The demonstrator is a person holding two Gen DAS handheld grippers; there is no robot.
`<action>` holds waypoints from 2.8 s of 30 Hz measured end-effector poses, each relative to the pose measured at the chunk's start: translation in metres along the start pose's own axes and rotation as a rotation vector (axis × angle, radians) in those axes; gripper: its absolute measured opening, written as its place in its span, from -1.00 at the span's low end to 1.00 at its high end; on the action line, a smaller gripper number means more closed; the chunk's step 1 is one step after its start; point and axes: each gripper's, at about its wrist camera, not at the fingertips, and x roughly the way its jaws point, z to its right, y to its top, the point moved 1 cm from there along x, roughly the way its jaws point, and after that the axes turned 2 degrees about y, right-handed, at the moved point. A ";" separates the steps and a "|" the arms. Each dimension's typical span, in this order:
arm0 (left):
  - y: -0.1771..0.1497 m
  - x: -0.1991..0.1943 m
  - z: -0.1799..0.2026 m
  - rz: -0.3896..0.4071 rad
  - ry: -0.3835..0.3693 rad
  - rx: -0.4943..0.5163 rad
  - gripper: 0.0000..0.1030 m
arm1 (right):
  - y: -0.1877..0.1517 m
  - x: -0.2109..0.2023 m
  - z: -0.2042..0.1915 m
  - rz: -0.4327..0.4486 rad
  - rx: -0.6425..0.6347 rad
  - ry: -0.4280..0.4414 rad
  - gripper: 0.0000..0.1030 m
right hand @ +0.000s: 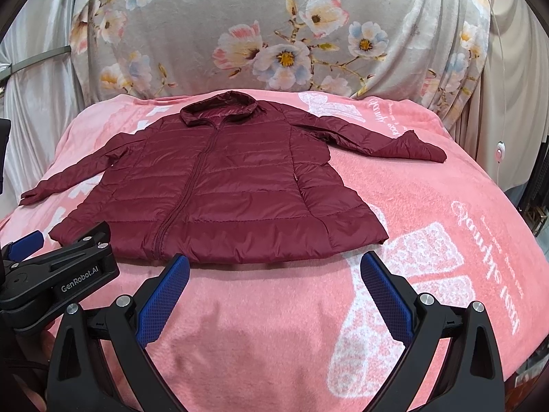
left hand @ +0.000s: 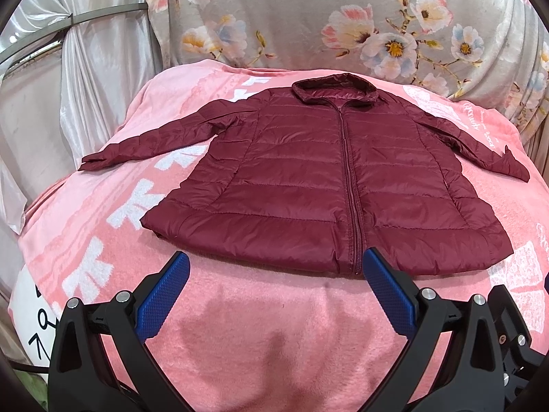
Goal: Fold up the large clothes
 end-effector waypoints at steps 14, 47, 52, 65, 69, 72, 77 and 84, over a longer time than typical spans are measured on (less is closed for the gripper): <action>-0.002 0.011 -0.001 -0.019 0.003 0.001 0.90 | -0.005 0.011 0.001 -0.027 -0.006 0.001 0.90; 0.111 0.107 -0.036 0.094 0.173 -0.140 0.91 | 0.150 0.224 0.268 0.009 0.490 -0.183 0.90; 0.115 0.146 -0.024 0.053 0.171 -0.134 0.91 | 0.180 0.280 0.288 -0.005 0.523 -0.278 0.81; 0.092 0.210 -0.009 -0.079 0.179 -0.096 0.91 | 0.188 0.319 0.318 -0.014 0.612 -0.401 -0.80; 0.091 0.209 -0.009 -0.074 0.170 -0.105 0.91 | 0.206 0.290 0.290 0.114 0.600 -0.245 -0.84; 0.090 0.207 -0.010 -0.064 0.164 -0.110 0.91 | 0.234 0.259 0.232 0.231 0.470 -0.070 -0.84; 0.088 0.206 -0.015 -0.063 0.145 -0.141 0.91 | 0.262 0.238 0.103 0.264 0.168 0.245 -0.84; 0.085 0.210 -0.021 -0.074 0.100 -0.178 0.91 | 0.226 0.265 -0.048 0.089 -0.162 0.486 -0.83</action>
